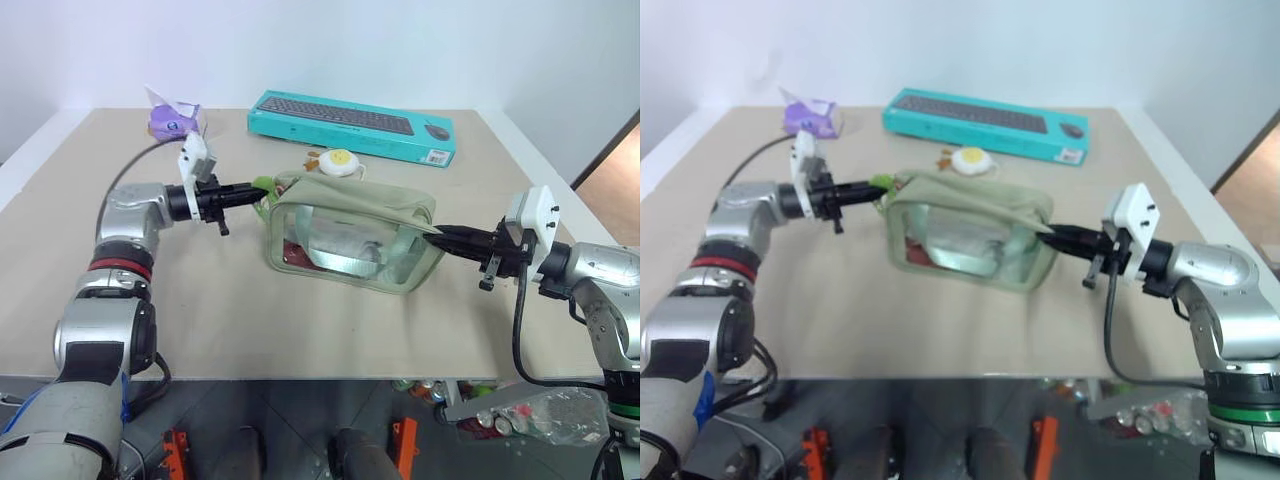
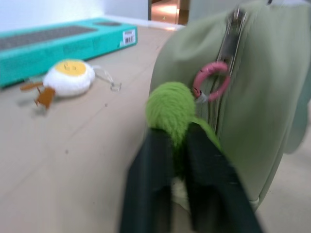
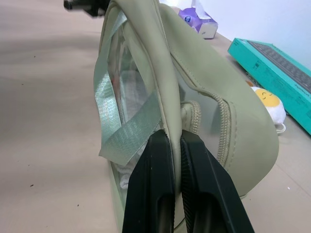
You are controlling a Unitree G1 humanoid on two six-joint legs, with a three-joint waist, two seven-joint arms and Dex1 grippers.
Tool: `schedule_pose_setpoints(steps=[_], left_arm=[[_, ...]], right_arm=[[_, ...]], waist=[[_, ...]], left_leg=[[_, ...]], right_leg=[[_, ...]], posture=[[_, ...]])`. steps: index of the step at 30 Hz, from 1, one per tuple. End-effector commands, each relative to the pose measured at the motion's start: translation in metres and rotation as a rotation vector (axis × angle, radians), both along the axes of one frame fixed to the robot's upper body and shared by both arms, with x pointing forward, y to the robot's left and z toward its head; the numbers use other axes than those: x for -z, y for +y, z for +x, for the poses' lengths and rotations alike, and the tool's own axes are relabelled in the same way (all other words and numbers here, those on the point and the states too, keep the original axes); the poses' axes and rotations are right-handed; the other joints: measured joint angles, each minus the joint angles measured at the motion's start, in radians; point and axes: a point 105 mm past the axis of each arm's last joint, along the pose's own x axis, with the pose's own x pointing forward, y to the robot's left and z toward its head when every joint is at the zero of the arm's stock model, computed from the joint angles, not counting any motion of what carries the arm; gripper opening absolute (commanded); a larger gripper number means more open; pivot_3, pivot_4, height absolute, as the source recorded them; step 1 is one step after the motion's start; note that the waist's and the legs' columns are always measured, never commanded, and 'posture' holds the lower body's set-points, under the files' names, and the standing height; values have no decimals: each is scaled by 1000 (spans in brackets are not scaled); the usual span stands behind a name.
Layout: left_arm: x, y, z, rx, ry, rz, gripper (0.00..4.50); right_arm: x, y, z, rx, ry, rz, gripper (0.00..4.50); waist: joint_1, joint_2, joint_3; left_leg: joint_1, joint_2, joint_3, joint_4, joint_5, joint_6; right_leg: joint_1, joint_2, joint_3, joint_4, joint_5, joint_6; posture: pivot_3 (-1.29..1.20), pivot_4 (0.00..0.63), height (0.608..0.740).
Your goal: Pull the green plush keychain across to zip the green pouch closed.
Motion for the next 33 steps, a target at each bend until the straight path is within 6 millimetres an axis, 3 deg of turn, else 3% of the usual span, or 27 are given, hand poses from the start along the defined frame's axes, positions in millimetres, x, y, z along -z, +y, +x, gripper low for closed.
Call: schedule_pose_setpoints(steps=[1,6,13,24,30,33], left_arm=[[-34,6,-9,20,-74,-34,19],[-61,-6,-29,101,-90,-53,19],[-72,-51,-47,182,-116,-57,19],[-49,-106,-40,197,-65,-3,19],[-22,-108,-40,210,-21,151,19],[-25,-106,-43,232,-5,152,1003]], right_arm=[[-11,-3,-3,3,-40,-18,0],[-12,-2,-1,-2,-37,-21,0],[-12,-2,2,-10,-37,-24,0],[-11,-2,2,-8,-38,-23,0],[-10,-3,1,0,-40,-18,0],[-9,-2,1,1,-41,-18,0]], waist=[[0,0,0],[1,-1,1],[1,-1,1],[1,-1,1],[1,-1,1],[2,-1,1]], left_leg=[[0,0,0,0,0,0],[0,0,0,0,0,0],[0,0,0,0,0,0],[0,0,0,1,0,0],[1,-1,0,1,0,0],[1,-1,0,1,0,0]], right_leg=[[0,0,0,0,0,0],[0,0,0,0,-1,2],[1,-1,0,0,-1,2],[1,0,1,0,-2,3],[1,0,1,0,-2,3],[1,-1,1,0,-2,4]], posture=[[0,150,740],[0,150,740],[0,150,740],[0,150,740],[0,150,740],[0,150,740]])
